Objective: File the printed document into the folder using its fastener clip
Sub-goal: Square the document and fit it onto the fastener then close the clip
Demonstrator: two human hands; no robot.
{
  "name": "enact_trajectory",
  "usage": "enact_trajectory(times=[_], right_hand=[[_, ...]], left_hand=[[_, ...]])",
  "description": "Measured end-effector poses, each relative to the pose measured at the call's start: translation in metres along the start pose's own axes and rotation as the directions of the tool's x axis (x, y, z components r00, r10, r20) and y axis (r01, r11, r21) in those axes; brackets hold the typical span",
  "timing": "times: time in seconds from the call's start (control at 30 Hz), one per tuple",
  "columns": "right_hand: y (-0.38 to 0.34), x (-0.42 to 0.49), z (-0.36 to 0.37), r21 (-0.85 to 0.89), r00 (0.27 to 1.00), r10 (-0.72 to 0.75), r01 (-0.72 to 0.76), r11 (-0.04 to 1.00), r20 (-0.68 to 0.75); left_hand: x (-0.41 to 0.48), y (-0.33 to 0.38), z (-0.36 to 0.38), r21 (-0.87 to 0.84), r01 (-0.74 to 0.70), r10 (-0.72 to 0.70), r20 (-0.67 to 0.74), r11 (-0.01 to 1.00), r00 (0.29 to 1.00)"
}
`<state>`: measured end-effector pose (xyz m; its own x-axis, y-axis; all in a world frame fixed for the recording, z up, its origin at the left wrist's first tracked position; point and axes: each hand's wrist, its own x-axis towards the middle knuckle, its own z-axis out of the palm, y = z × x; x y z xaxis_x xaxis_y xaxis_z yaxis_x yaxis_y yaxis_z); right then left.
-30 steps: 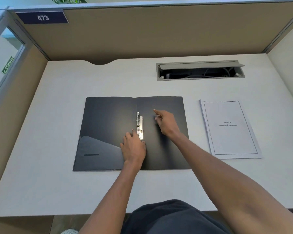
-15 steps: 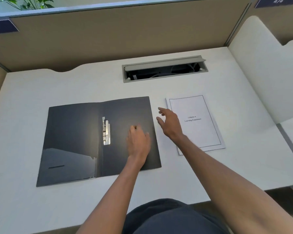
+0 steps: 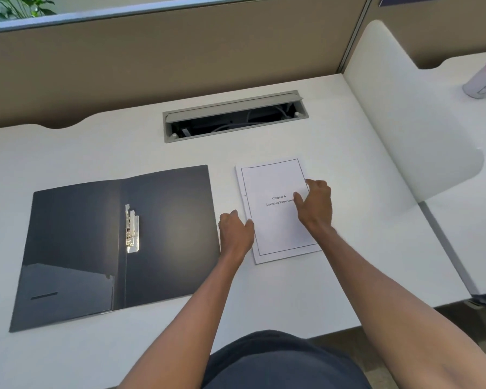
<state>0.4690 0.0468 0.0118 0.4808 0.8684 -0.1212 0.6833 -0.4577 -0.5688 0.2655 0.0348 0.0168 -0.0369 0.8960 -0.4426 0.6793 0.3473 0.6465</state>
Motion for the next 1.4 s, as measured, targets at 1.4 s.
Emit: enact_trajectory(times=[1.4], right_hand=[[0.009, -0.009, -0.006, -0.357, 0.975, 0.126, -0.055, 0.933, 0.181]], left_hand=[[0.036, 0.002, 0.001, -0.676, 0.349, -0.277, 0.217, 0.649, 0.936]])
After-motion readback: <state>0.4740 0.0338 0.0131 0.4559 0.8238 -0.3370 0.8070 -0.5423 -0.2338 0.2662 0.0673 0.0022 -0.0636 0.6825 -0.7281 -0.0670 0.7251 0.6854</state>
